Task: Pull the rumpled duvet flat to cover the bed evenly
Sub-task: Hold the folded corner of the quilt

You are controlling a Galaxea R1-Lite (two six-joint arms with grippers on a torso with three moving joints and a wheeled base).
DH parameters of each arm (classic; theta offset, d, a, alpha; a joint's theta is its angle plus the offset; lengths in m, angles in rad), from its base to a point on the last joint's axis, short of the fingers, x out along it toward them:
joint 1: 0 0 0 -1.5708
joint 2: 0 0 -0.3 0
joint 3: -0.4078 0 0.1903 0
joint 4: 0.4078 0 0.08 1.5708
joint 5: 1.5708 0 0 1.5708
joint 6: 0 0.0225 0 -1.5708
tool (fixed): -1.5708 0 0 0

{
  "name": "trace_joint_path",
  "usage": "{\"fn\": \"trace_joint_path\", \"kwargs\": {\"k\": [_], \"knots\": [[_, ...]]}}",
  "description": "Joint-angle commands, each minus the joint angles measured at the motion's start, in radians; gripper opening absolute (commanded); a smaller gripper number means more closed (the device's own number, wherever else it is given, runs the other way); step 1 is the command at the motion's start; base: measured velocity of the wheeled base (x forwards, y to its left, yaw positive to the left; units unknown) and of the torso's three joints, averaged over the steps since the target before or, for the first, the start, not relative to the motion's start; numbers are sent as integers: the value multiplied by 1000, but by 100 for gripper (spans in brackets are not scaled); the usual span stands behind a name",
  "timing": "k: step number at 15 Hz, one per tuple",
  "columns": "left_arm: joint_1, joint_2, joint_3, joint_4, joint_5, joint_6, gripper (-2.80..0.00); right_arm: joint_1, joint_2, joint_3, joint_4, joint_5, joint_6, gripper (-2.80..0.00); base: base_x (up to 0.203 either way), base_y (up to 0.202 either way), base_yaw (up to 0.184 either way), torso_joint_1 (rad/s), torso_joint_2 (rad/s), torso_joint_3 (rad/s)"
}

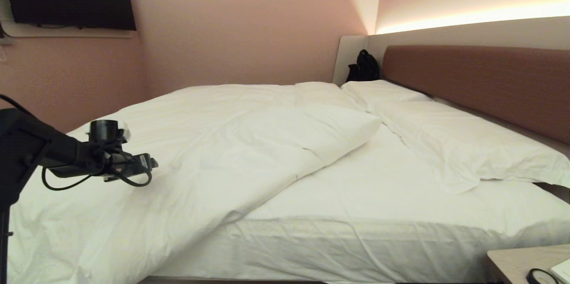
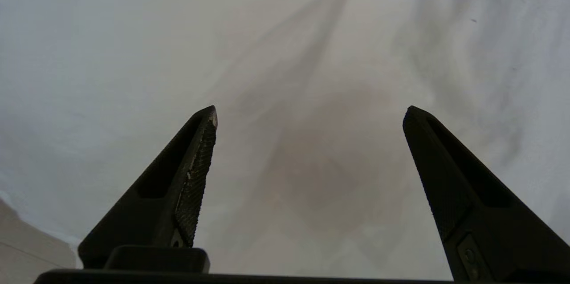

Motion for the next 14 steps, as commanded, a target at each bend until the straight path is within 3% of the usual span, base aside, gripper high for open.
{"fn": "trace_joint_path", "kwargs": {"k": [1, 14], "knots": [[34, 32, -8, -20, 0, -3, 0, 0, 1, 1, 0, 0, 0, -280, 0, 0, 0, 0, 0, 0], [66, 162, -96, -57, -9, 0, 0, 0, 1, 1, 0, 0, 0, -280, 0, 0, 0, 0, 0, 0]]}}
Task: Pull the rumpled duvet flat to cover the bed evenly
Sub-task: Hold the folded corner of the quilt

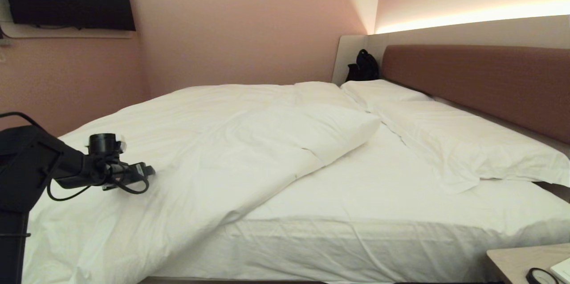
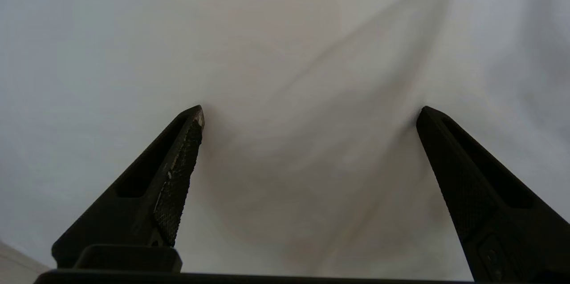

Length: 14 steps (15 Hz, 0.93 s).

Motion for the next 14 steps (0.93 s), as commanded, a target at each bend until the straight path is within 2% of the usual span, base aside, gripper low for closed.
{"fn": "trace_joint_path", "kwargs": {"k": [1, 5, 7, 8, 10, 14], "knots": [[-2, 9, -1, 0, -7, 2, 0, 0, 1, -1, 0, 1, 0, -280, 0, 0, 0, 0, 0, 0], [-3, 10, 5, 13, -65, 9, 0, 0, 1, 0, 0, 0, 0, -280, 0, 0, 0, 0, 0, 0], [-3, 10, 5, 13, -65, 9, 0, 0, 1, 0, 0, 0, 0, -280, 0, 0, 0, 0, 0, 0], [-3, 11, 15, 14, -84, 36, 0, 0, 1, -1, 0, 0, 0, -280, 0, 0, 0, 0, 0, 0], [-3, 7, 28, 15, -110, 53, 0, 0, 1, -1, 0, 0, 0, -280, 0, 0, 0, 0, 0, 0], [-3, -31, 81, 36, -252, 89, 0, 0, 1, 0, 0, 0, 0, -280, 0, 0, 0, 0, 0, 0]]}}
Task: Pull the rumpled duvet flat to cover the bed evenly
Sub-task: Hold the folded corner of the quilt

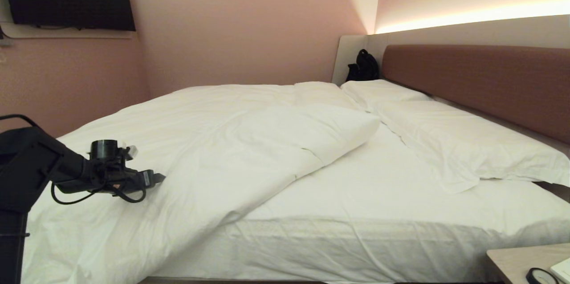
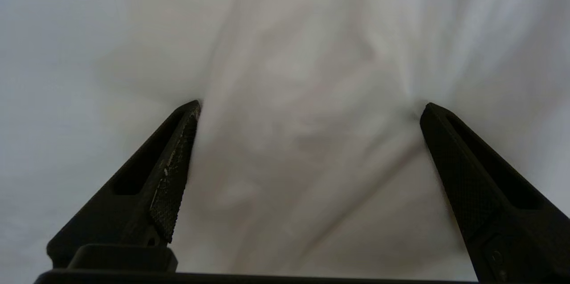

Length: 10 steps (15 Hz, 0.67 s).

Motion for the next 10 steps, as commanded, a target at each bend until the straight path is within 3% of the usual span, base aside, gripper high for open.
{"fn": "trace_joint_path", "kwargs": {"k": [1, 5, 6, 8, 10], "knots": [[0, -25, 19, 11, -37, 8, 0, 0, 1, 1, 0, 0, 0, -280, 0, 0, 0, 0, 0, 0], [-7, -54, 35, 52, -103, 12, 0, 0, 1, 1, 0, 0, 0, -280, 0, 0, 0, 0, 0, 0], [-18, -78, 36, 96, -167, 12, 0, 0, 1, 1, 0, 0, 0, -280, 0, 0, 0, 0, 0, 0], [-31, -102, 35, 133, -227, 12, 0, 0, 1, 1, 0, 0, 0, -280, 0, 0, 0, 0, 0, 0], [-51, -123, 45, 143, -243, 10, 0, 0, 1, 1, 0, 0, 0, -280, 0, 0, 0, 0, 0, 0]]}}
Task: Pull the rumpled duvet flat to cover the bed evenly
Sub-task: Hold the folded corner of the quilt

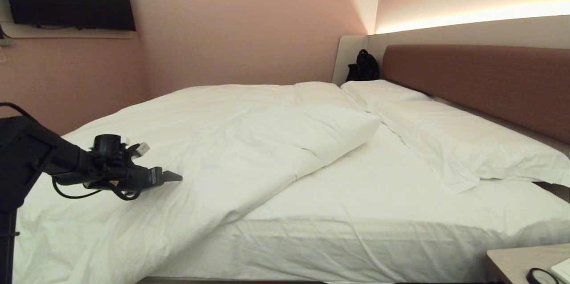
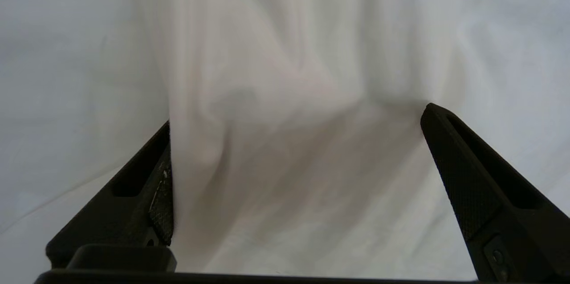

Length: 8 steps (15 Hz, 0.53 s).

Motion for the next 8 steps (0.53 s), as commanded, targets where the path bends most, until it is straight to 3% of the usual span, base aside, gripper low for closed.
{"fn": "trace_joint_path", "kwargs": {"k": [1, 8], "knots": [[-16, -34, 12, -1, -6, -1, 0, 0, 1, 0, 0, 0, 0, -280, 0, 0, 0, 0, 0, 0], [-28, -61, 45, -3, -35, -3, 0, 0, 1, 0, 0, 0, 0, -280, 0, 0, 0, 0, 0, 0]]}}
